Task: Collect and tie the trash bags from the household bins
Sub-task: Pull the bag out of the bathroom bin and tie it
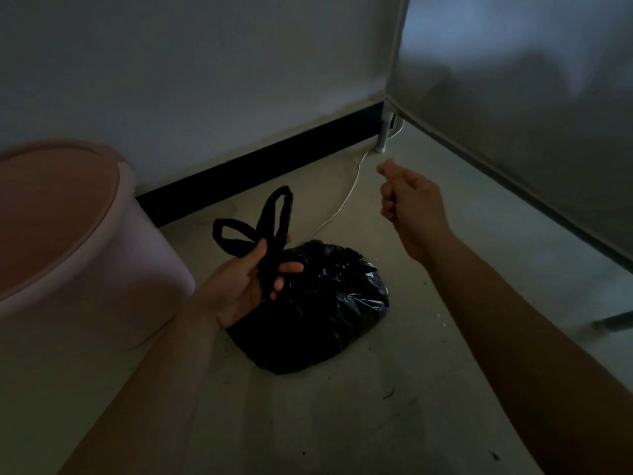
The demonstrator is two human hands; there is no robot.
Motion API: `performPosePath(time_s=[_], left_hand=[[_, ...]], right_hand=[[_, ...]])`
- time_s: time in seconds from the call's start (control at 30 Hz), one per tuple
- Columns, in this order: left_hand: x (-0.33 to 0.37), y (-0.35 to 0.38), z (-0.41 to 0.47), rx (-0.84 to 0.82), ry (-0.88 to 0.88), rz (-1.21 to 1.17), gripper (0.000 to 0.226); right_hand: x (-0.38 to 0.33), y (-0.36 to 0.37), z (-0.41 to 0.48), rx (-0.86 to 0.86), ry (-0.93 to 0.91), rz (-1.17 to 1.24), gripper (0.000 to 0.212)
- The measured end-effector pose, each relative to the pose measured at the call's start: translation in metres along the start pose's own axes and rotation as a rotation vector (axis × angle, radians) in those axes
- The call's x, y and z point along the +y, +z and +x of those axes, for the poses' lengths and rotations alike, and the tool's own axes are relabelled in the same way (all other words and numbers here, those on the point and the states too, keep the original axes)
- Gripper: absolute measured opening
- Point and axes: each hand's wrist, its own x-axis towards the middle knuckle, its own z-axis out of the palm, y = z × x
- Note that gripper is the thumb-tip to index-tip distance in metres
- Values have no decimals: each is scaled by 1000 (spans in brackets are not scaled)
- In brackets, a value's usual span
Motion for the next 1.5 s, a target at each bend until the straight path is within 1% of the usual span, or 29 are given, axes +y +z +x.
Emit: performPosePath(time_s=[0.07, 0.13, 0.17, 0.23, 0.27, 0.33, 0.43, 0.57, 0.63, 0.7, 0.77, 0.87, 0.97, 1.03, 1.1, 1.13, 1.2, 1.33, 1.4, 1.43, 1.5], left_hand=[[1, 3, 0, -8, -1, 21, 44], [5, 14, 1, -18, -18, 51, 43], [6, 19, 3, -14, -27, 79, 42], [7, 28, 7, 12, -10, 146, 42], [6, 29, 9, 34, 19, 175, 42], [4, 28, 9, 69, 74, 215, 40], [3, 27, 6, 56, 70, 182, 43], [7, 20, 2, 38, 60, -68, 39], [10, 16, 2, 40, 63, -133, 40], [12, 16, 3, 54, 59, -144, 39], [14, 20, 5, 67, 61, -112, 38], [17, 21, 6, 57, 55, -95, 45], [19, 20, 6, 85, 74, -185, 50], [18, 21, 6, 70, 93, -199, 42], [16, 23, 4, 38, 138, -120, 31], [14, 23, 4, 27, 173, -66, 31], [13, 23, 3, 41, 217, -8, 39], [16, 17, 5, 50, 237, -18, 45], [17, 17, 7, 33, 223, 24, 48], [16, 18, 8, 23, 211, 52, 51], [16, 20, 9, -26, 185, 107, 49]], right_hand=[[2, 4, -4, -69, 56, -148, 37], [8, 19, -15, -199, 168, -195, 45], [12, 28, -22, -270, 186, -225, 42], [21, 40, -34, -369, 130, -287, 30], [24, 44, -38, -371, 75, -309, 25], [28, 46, -38, -314, -20, -355, 22], [30, 40, -36, -275, -21, -333, 22], [29, 20, -35, -299, 106, -111, 20], [26, 6, -34, -403, 174, -67, 19], [25, -6, -33, -541, 248, -83, 22], [28, -13, -31, -630, 321, -147, 26], [33, -17, -30, -714, 439, -207, 25], [33, -19, -31, -751, 498, -179, 18], [33, -21, -28, -754, 511, -192, 18], [34, -23, -25, -756, 517, -236, 17], [33, -23, -24, -765, 518, -258, 16], [27, -25, -24, -791, 516, -261, 16], [15, -35, -15, -815, 492, -224, 23], [14, -37, -14, -840, 483, -305, 25], [16, -36, -14, -850, 460, -381, 23], [19, -32, -15, -819, 334, -564, 16]])
